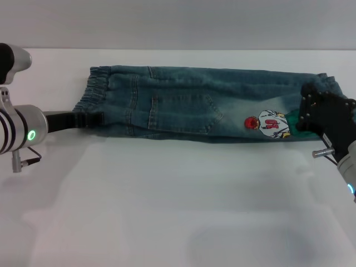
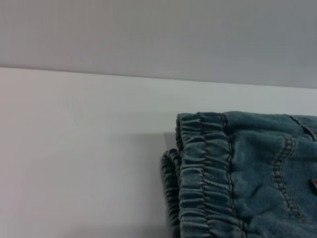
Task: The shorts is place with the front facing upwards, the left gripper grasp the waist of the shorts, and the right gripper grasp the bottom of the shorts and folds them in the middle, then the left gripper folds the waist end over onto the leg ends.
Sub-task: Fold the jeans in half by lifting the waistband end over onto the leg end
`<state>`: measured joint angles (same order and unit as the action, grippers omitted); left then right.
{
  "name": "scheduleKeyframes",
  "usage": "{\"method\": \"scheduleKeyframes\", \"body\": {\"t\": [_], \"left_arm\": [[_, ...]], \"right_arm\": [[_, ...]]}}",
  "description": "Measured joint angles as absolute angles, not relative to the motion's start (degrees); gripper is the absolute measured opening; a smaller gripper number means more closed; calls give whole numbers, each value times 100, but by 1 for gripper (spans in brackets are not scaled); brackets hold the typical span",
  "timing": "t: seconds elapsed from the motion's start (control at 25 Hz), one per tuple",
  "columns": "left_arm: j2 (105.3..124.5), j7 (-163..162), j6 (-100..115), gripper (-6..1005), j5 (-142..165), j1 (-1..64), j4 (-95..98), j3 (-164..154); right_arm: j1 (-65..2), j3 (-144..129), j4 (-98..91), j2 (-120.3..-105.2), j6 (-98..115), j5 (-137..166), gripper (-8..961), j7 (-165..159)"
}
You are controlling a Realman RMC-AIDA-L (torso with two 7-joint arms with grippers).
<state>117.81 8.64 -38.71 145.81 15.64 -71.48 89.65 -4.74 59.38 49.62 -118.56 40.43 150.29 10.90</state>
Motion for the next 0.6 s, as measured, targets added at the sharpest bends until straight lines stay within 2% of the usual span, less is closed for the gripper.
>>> {"method": "scheduleKeyframes", "body": {"t": [0.6], "left_arm": [[11794, 910, -3790, 845, 14542, 1776, -6859, 8943]], "right_arm": [[-466, 5924, 4978, -11856, 4043, 15029, 1, 1088]]}}
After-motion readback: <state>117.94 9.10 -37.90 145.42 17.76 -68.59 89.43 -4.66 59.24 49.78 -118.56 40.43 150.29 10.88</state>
